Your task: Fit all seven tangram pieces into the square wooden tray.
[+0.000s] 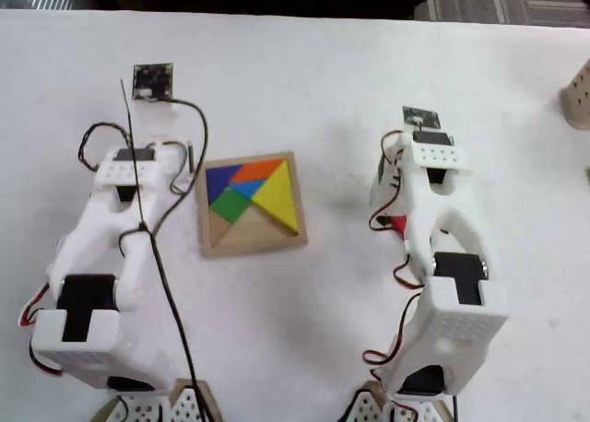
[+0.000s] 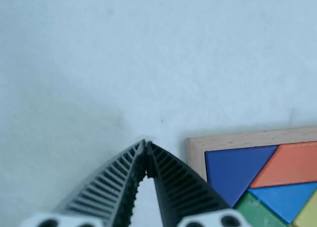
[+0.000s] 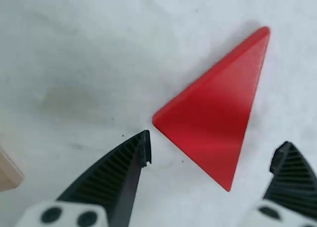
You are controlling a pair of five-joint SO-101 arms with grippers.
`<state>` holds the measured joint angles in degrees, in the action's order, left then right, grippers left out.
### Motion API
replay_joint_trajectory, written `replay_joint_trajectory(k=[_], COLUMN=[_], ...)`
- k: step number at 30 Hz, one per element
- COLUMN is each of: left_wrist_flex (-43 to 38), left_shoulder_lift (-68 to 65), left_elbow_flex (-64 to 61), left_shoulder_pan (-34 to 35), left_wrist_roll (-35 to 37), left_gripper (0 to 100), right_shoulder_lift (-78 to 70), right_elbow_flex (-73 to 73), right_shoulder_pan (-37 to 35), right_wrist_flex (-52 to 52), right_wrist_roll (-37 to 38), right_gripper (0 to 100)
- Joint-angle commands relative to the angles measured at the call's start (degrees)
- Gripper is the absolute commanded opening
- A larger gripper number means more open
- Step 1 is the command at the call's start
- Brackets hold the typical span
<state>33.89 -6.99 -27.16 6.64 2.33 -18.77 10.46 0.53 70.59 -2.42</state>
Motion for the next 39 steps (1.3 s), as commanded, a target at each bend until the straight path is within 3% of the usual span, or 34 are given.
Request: replay_joint_trajectory(k=[1, 28, 33, 39], left_wrist_flex=[-1.1, -1.1, -1.1, -1.1], left_shoulder_lift=[0.2, 0.2, 0.2, 0.2], left_elbow_flex=[1.1, 1.0, 1.0, 1.0], left_shoulder_pan=[-0.5, -0.5, -0.5, -0.5], left_wrist_roll=[-0.5, -0.5, -0.5, -0.5], left_gripper=[2, 2, 2, 2], right_shoulder_lift=[-1.4, -4.5, -6.3, -6.4], right_elbow_flex=[-1.8, -7.9, -7.7, -7.7], right_shoulder_pan=[-0.3, -0.7, -0.7, -0.6], right_wrist_flex=[-0.9, 2.0, 0.9, 1.1], right_wrist_roll=[1.4, -2.7, -2.7, -2.7], right_gripper=[36.9, 36.8, 30.4, 31.0])
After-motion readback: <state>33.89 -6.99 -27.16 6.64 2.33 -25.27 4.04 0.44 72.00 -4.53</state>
